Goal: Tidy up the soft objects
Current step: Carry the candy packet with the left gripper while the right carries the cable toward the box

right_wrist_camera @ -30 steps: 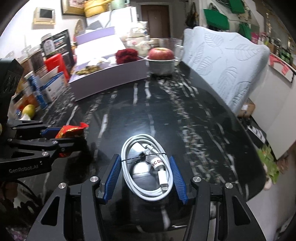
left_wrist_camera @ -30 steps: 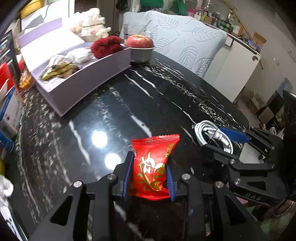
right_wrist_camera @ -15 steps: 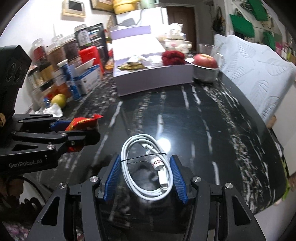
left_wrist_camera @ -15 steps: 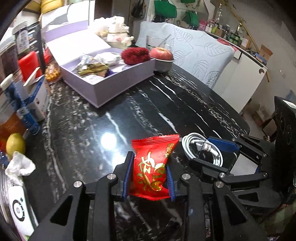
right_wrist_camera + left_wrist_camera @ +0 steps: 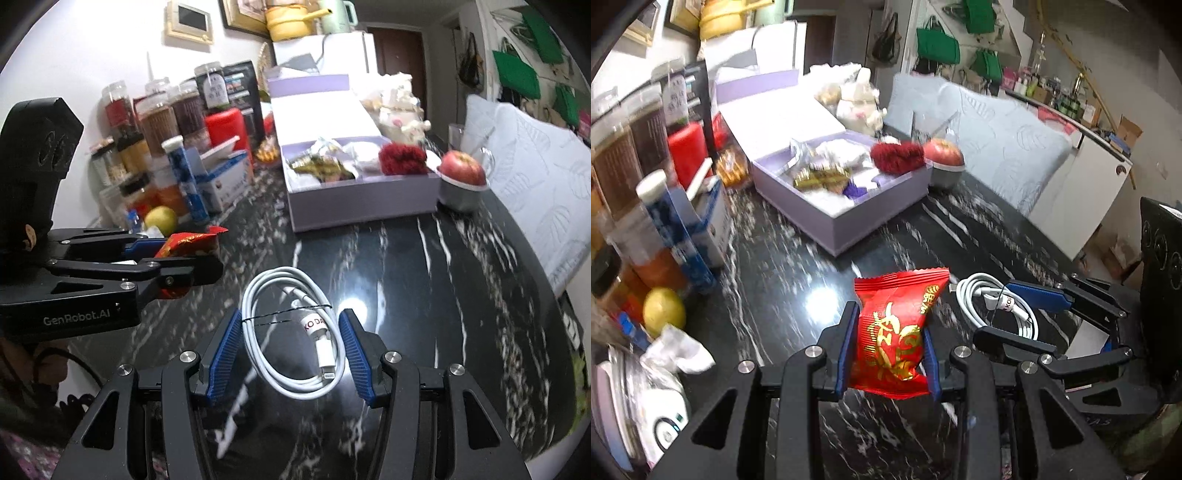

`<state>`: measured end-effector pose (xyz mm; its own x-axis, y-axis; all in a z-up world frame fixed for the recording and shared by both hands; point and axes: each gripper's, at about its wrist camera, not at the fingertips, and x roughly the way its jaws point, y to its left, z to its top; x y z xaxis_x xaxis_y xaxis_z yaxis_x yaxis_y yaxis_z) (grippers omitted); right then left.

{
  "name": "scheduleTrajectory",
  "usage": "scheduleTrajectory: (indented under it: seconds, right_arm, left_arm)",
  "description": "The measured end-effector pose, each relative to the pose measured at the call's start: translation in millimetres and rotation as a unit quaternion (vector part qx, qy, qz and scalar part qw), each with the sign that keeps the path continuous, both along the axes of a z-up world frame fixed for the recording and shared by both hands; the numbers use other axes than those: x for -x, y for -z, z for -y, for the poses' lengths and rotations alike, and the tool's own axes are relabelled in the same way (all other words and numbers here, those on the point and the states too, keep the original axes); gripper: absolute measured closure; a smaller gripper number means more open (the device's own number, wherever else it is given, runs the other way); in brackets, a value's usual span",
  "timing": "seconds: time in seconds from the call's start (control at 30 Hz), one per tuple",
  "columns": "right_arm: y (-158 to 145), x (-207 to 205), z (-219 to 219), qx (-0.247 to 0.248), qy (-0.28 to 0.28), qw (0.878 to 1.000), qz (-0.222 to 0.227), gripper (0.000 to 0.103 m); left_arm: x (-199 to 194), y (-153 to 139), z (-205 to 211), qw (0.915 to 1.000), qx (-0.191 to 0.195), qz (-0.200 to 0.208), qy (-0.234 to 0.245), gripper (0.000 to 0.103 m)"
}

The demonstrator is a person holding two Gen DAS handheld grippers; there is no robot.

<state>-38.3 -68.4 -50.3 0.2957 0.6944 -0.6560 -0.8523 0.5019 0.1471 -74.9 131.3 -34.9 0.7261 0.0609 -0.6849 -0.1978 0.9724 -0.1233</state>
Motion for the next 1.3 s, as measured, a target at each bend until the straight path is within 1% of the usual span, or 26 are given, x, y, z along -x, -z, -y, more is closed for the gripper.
scheduleTrajectory:
  seconds: [0.13,0.27,0.4,0.53,0.7,0.93,1.1,1.3]
  right_arm:
    - [-19.1,-5.1,-5.0,-0.015,-0.004,1.000,0.017,0.049]
    - [-44.8,-11.8,-9.4,-0.037,-0.007,0.998,0.040,0.049]
    - [-71.2,-15.6,-14.7,-0.057,-0.009,0.996,0.069,0.049]
    - [-95.7,-21.0,-22.0,-0.072,-0.016,0.993,0.095,0.049]
    - [-122.4,-27.1,-31.3,-0.081,-0.020,0.988,0.133,0.049]
    - [-149.2,-48.0,-49.8,-0.092,-0.027,0.983,0.154,0.049]
    - [-165.1,-71.5,-67.1,-0.097,-0.026,0.981,0.165,0.049]
    - [-178.5,-105.5,-89.9,-0.091,-0.016,0.980,0.174,0.049]
  left_arm:
    - [-3.3,-21.6,-5.6,0.9995,-0.014,0.029,0.001,0.072]
    - [-9.7,-47.0,-10.7,0.9976,-0.027,0.063,0.009,0.072]
    - [-17.9,-70.3,-17.7,0.9953,-0.027,0.090,0.023,0.072]
    - [-24.3,-93.3,-23.2,0.9912,-0.053,0.119,0.021,0.072]
    - [-37.1,-115.3,-34.0,0.9872,-0.071,0.142,0.018,0.072]
    - [-67.0,-135.3,-49.8,0.9843,-0.089,0.152,0.015,0.072]
    - [-95.4,-144.2,-62.5,0.9837,-0.101,0.149,0.010,0.072]
    - [-131.1,-154.2,-79.6,0.9835,-0.107,0.145,0.000,0.072]
